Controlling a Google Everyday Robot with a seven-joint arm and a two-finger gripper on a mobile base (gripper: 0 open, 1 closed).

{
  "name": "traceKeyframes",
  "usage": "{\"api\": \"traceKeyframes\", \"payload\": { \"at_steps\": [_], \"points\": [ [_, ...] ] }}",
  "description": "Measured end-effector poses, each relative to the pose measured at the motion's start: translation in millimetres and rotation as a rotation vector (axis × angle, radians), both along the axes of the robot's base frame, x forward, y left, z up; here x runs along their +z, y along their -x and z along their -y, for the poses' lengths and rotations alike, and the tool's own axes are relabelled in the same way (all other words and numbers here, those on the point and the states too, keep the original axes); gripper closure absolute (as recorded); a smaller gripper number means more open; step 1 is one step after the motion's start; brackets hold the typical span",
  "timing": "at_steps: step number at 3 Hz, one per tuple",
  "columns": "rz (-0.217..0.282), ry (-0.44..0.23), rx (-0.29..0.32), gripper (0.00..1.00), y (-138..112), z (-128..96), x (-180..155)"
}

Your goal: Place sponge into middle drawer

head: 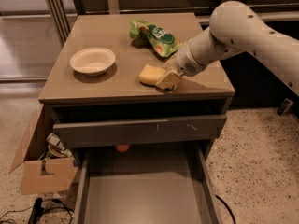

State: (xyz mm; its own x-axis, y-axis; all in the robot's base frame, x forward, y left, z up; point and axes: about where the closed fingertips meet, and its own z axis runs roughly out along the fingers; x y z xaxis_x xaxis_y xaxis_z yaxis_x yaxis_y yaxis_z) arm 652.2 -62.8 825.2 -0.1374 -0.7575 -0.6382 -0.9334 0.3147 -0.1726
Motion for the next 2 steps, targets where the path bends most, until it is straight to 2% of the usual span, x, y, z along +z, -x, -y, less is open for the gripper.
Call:
{"api": "traceKeyframes", "payload": {
  "at_steps": [1,2],
  "points": [
    [0.000,0.000,0.000,0.96,0.0,0.0,0.0],
    [-0.001,0.000,0.000,1.00,0.1,-0.2,-0.1]
  ]
}}
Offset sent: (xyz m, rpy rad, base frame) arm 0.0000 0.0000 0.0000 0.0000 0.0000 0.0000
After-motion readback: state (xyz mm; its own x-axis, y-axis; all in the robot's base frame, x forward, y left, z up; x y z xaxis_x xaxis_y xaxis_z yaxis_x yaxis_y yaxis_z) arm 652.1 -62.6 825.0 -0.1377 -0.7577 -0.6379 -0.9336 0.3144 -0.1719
